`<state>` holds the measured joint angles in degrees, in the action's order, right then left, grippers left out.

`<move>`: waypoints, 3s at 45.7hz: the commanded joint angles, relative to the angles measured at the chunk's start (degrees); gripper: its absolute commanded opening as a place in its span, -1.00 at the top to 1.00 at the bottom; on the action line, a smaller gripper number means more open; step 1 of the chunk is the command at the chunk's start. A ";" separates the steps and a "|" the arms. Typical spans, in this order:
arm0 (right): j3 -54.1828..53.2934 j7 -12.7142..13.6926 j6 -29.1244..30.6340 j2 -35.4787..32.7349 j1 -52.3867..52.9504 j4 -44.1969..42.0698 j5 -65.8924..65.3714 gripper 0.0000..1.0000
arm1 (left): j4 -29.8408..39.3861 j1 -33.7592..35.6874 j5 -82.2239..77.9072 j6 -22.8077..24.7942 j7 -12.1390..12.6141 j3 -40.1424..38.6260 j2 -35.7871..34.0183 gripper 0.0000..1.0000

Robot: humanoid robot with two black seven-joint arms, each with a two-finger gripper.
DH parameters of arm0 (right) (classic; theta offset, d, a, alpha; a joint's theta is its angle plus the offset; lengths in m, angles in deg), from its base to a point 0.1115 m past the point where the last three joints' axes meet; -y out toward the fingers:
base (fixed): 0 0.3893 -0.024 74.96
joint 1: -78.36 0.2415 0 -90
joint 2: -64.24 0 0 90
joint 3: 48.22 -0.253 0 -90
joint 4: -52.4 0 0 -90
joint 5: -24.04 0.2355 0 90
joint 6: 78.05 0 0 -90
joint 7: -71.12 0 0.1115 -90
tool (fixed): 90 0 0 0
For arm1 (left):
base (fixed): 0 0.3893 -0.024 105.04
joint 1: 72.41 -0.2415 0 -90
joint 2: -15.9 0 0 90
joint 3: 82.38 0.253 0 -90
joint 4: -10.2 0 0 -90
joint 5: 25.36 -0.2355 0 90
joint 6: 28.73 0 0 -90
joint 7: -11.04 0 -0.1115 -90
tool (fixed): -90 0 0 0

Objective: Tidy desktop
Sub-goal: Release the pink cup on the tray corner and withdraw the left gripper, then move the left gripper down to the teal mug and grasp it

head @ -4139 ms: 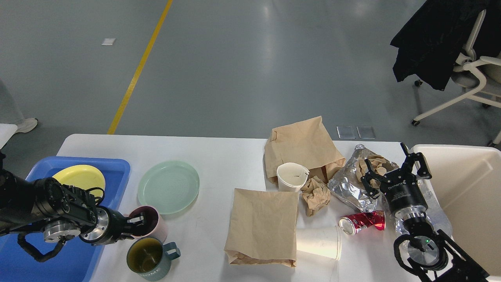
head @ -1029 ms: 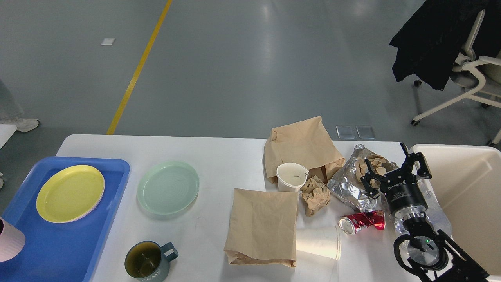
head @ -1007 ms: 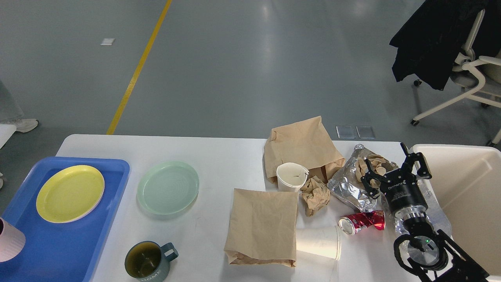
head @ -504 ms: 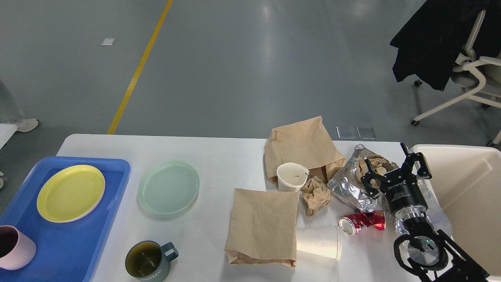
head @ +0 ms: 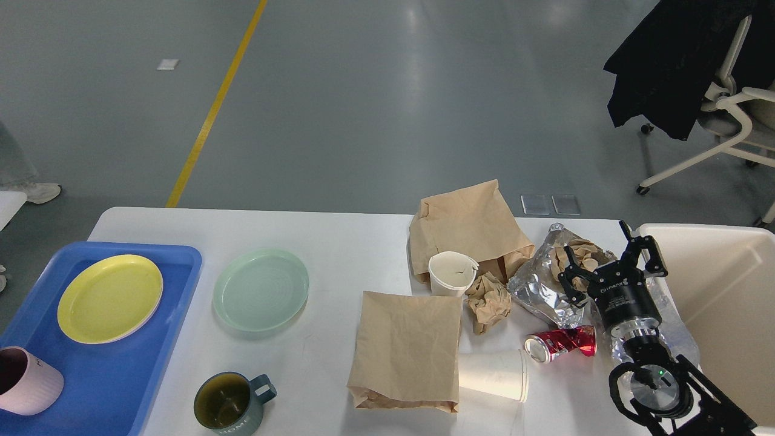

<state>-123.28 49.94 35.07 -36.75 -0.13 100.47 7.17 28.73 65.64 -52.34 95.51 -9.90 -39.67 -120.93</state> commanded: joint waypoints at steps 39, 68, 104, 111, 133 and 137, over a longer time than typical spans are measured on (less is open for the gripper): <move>0.00 0.00 0.00 0.00 0.00 0.00 0.08 -1.00 | 34.63 54.50 14.15 10.23 2.66 49.99 -2.67 -0.93; 0.00 0.00 0.00 0.00 0.00 0.00 0.08 -1.00 | 75.41 99.60 33.13 10.06 14.79 50.63 36.19 -0.92; 0.00 0.00 0.00 0.00 0.00 0.00 0.08 -1.00 | 81.23 106.29 40.60 19.46 12.50 45.35 37.25 -0.92; 0.00 0.00 0.00 0.00 0.00 0.00 -0.09 -1.00 | 81.32 99.98 40.08 16.22 13.56 45.70 36.72 -0.88; 0.00 0.00 0.00 0.00 0.00 0.00 -0.09 -1.00 | 80.97 63.76 31.47 -16.47 18.39 44.39 34.79 -0.74; 0.00 0.00 0.00 0.00 0.00 0.00 0.08 -1.00 | 80.09 59.81 30.15 -20.69 18.30 43.50 33.21 -0.74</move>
<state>-123.28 49.94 35.06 -36.75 -0.13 100.47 7.18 109.67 130.57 -20.19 80.28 8.53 5.01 -86.16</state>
